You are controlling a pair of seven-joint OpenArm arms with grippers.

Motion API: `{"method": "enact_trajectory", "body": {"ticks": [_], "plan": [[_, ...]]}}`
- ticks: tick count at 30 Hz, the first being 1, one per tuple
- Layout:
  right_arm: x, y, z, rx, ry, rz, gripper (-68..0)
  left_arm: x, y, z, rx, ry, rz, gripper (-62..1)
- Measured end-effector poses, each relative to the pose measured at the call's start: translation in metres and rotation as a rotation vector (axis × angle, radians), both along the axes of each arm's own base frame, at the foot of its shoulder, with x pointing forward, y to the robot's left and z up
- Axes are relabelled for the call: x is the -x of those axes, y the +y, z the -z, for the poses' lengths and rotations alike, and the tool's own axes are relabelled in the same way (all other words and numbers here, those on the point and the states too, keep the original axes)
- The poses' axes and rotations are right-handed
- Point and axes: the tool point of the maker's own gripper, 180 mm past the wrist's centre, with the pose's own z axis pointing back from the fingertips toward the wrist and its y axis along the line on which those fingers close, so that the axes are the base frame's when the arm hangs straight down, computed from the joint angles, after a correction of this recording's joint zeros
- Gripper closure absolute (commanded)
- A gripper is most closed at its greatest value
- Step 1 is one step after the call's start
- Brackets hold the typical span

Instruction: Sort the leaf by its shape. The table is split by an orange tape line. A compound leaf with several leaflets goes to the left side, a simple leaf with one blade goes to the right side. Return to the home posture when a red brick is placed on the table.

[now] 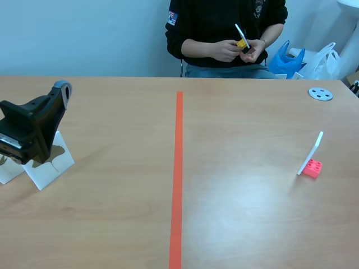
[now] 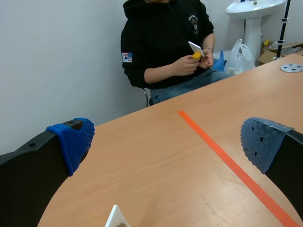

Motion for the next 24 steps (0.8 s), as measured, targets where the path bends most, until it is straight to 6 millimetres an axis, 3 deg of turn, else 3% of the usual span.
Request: {"method": "enact_trajectory", "body": {"ticks": [13, 20, 24], "plan": [[0.001, 0.012, -0.005, -0.056, -0.006, -0.051, -60.8, 0.0, 0.0, 0.0, 0.0, 0.0, 0.0, -62.3], [-0.001, 0.035, 0.017, -0.099, 0.056, -0.103, -60.8, 0.0, 0.0, 0.0, 0.0, 0.0, 0.0, -62.3], [-0.001, 0.035, 0.016, -0.102, 0.052, -0.103, -60.8, 0.0, 0.0, 0.0, 0.0, 0.0, 0.0, -62.3]]}}
